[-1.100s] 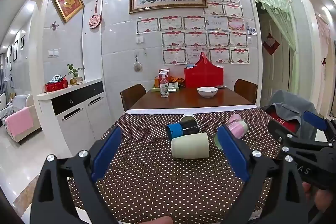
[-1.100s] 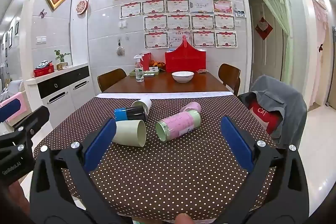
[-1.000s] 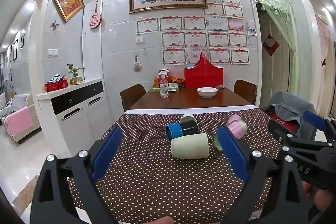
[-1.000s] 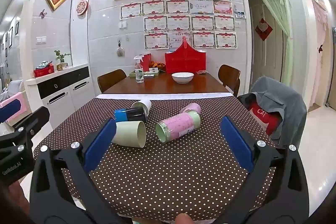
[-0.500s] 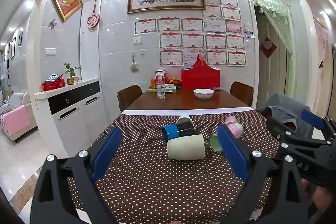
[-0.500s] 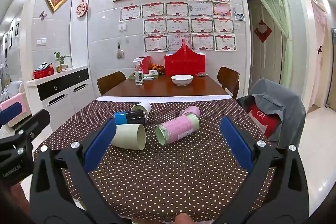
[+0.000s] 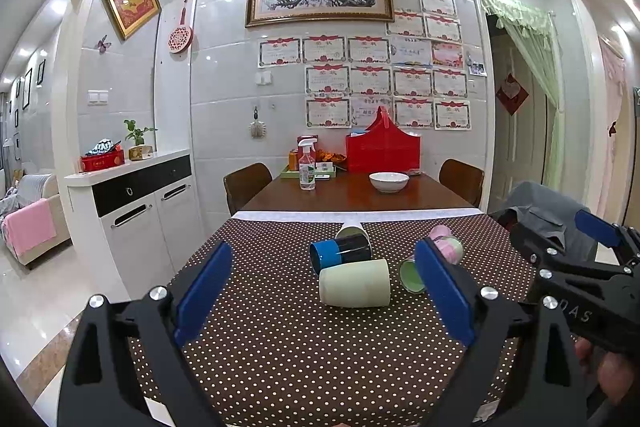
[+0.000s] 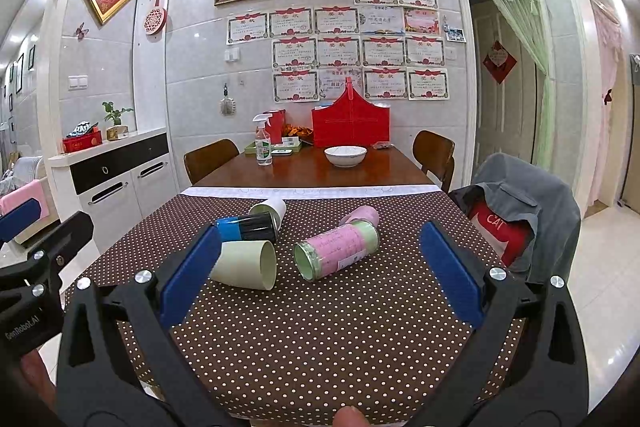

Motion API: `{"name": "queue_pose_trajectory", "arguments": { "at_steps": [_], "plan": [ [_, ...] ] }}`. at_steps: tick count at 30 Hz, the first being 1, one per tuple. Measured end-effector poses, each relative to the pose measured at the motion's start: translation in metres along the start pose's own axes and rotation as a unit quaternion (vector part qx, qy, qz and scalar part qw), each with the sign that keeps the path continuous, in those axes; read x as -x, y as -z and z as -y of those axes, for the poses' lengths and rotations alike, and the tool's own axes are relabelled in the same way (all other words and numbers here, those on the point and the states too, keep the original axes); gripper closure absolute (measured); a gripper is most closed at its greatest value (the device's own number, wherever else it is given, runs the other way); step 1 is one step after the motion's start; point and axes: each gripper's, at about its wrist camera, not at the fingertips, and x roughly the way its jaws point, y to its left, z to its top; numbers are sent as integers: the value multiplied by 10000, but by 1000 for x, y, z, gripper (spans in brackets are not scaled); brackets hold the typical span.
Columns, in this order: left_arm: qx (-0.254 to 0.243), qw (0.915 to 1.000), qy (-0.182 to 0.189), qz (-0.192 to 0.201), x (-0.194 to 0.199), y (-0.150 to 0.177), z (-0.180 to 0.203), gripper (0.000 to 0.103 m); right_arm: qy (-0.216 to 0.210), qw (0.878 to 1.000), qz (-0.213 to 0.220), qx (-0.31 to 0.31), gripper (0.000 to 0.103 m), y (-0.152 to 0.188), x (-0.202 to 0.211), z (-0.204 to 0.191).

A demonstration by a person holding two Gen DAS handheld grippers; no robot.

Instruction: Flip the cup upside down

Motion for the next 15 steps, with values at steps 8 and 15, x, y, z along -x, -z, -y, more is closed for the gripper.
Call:
{"name": "queue_pose_trajectory", "arguments": {
  "at_steps": [8, 15],
  "plan": [
    [-3, 10000, 4, 2, 1, 0, 1, 12, 4, 10000, 10, 4, 6, 0, 0, 0],
    [-15, 10000, 7, 11, 1, 0, 3, 12, 11, 10000, 29, 5, 6, -1, 1, 0]
  ]
}}
